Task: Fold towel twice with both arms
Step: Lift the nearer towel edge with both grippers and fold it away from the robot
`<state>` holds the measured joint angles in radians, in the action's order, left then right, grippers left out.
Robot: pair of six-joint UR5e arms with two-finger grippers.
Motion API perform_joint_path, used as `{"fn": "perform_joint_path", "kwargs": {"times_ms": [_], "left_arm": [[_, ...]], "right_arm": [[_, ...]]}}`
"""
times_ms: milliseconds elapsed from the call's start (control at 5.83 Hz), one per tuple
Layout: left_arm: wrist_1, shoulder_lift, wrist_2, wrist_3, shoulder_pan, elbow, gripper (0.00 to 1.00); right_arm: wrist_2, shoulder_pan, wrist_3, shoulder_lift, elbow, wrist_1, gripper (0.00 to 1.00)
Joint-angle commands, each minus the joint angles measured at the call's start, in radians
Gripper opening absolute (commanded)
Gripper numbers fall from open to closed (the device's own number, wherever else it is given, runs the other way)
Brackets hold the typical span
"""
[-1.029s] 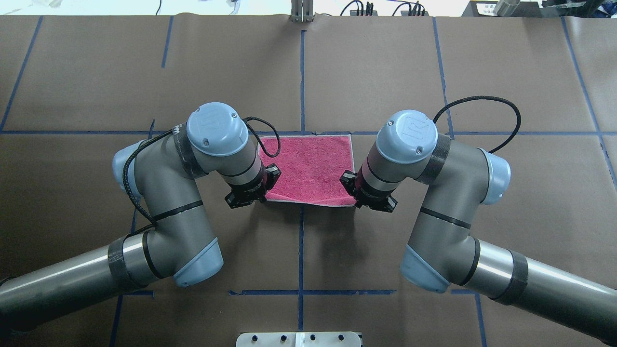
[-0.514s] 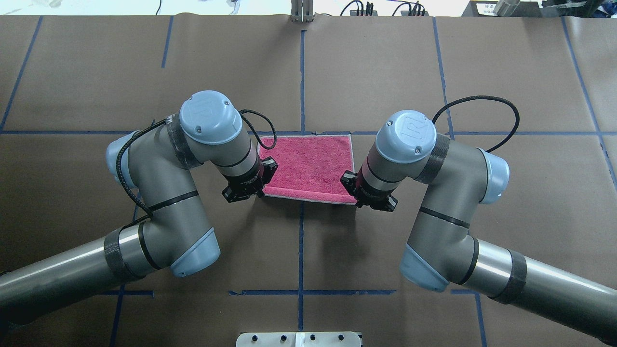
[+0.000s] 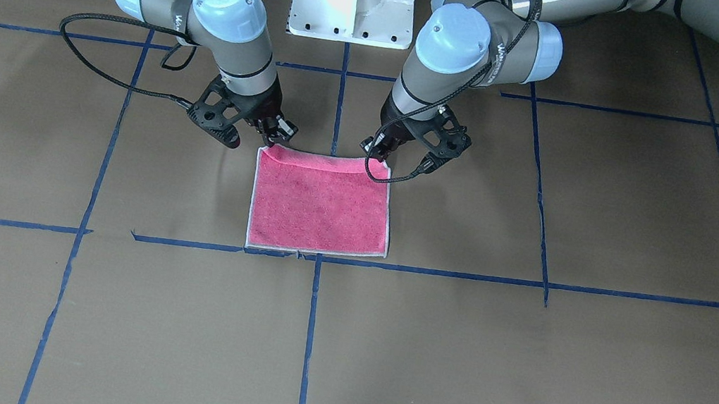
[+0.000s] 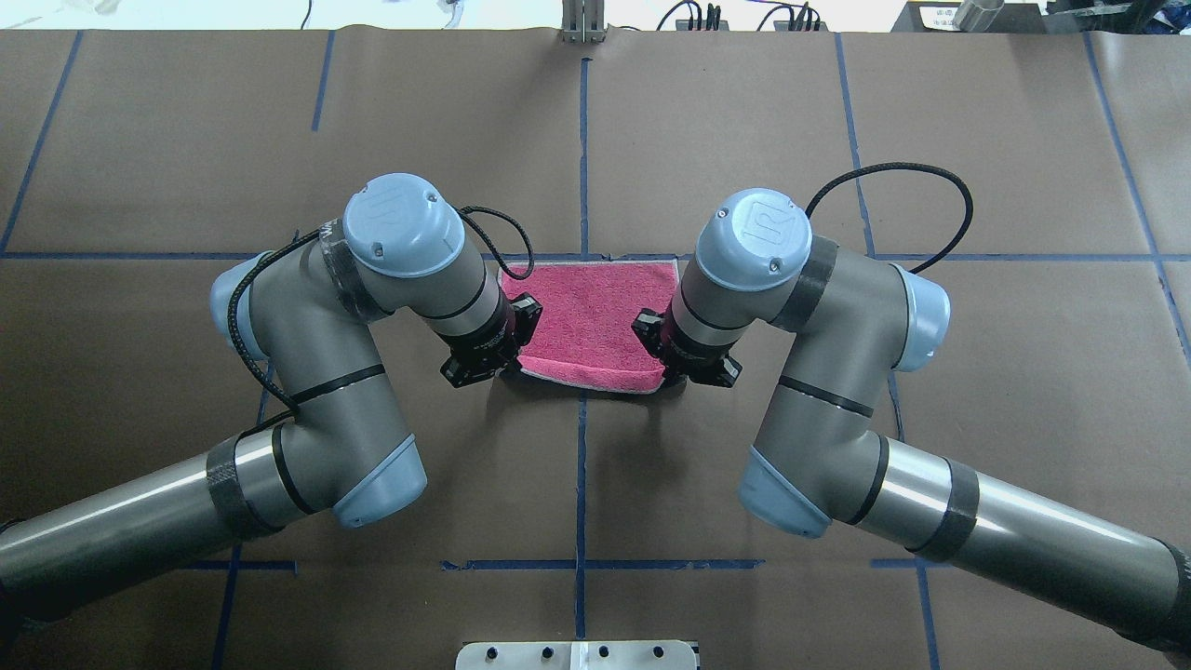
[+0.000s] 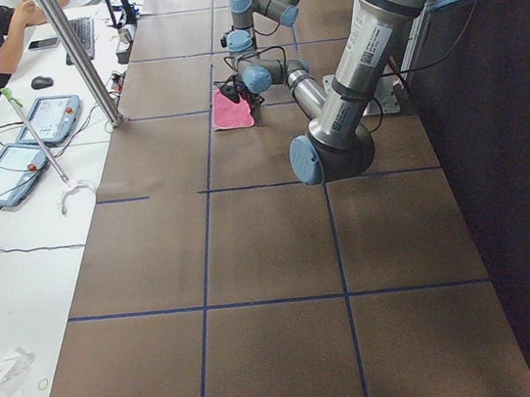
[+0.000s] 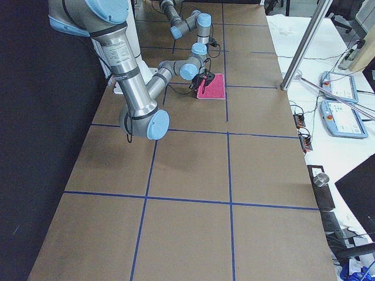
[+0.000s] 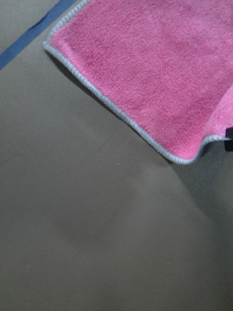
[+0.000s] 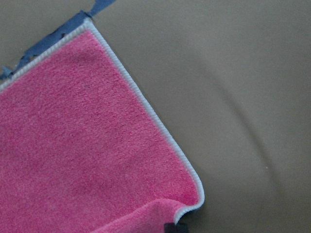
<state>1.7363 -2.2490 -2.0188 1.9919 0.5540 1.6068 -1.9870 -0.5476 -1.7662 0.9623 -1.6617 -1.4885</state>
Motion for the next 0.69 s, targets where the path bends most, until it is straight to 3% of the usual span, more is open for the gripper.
{"fn": "perform_joint_path", "kwargs": {"times_ms": [0,514], "left_arm": [[0.034,-0.001,0.000,0.056,0.013,-0.005,0.00],[0.220,-0.001,0.000,0.242,0.050,-0.083,0.00]], "right_arm": [[-0.037,-0.032,0.008,-0.017,0.016,0.001,0.00],[-0.095,-0.087,0.039,-0.019,0.063,0.002,0.00]]}}
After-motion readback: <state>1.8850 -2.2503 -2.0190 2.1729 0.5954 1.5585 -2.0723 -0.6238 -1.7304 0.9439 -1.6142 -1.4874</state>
